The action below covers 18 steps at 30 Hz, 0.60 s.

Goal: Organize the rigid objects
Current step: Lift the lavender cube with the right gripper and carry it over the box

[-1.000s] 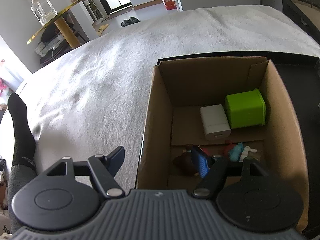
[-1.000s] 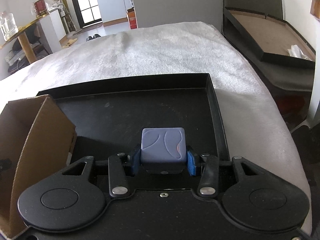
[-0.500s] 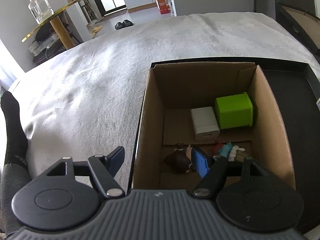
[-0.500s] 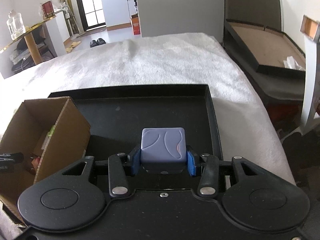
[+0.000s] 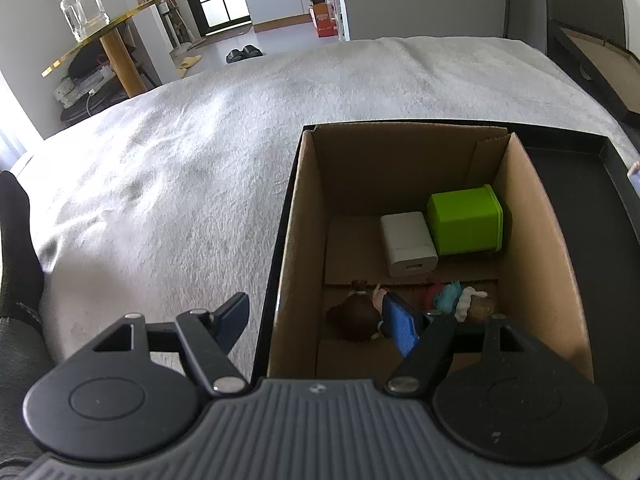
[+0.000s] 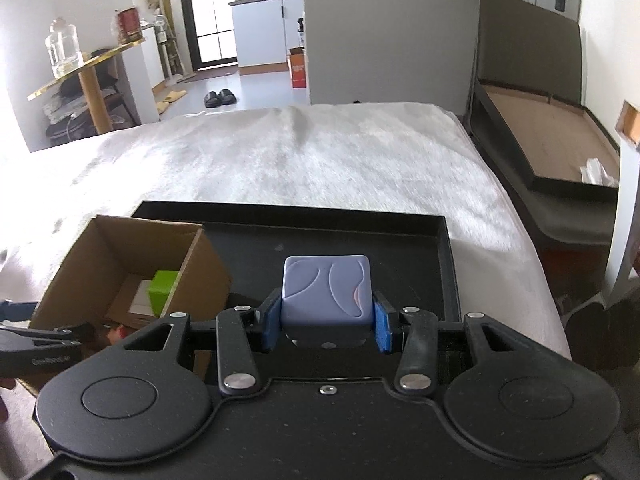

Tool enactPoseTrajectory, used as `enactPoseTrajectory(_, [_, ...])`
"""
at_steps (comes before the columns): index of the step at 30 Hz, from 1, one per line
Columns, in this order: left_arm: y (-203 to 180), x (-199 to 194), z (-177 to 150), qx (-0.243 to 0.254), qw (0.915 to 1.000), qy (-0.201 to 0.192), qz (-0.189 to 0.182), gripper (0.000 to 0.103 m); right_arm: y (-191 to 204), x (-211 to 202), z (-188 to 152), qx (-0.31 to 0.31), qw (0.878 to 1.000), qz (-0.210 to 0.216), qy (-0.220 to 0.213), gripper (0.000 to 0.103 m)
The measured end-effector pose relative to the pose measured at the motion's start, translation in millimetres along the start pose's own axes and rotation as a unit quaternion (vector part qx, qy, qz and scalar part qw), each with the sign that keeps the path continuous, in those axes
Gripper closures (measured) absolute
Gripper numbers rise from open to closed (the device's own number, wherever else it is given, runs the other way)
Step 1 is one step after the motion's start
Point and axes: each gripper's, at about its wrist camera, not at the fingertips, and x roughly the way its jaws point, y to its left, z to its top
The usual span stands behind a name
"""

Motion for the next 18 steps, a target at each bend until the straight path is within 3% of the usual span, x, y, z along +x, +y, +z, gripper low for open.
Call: enactPoseTrajectory(18, [18.4, -1.9, -8.3, -0.017, 0.9991, -0.024, -0.032, 0.032, 55.1, -12.1, 22.8, -0.033, 0.999, 0.033, -0.014, 0.06])
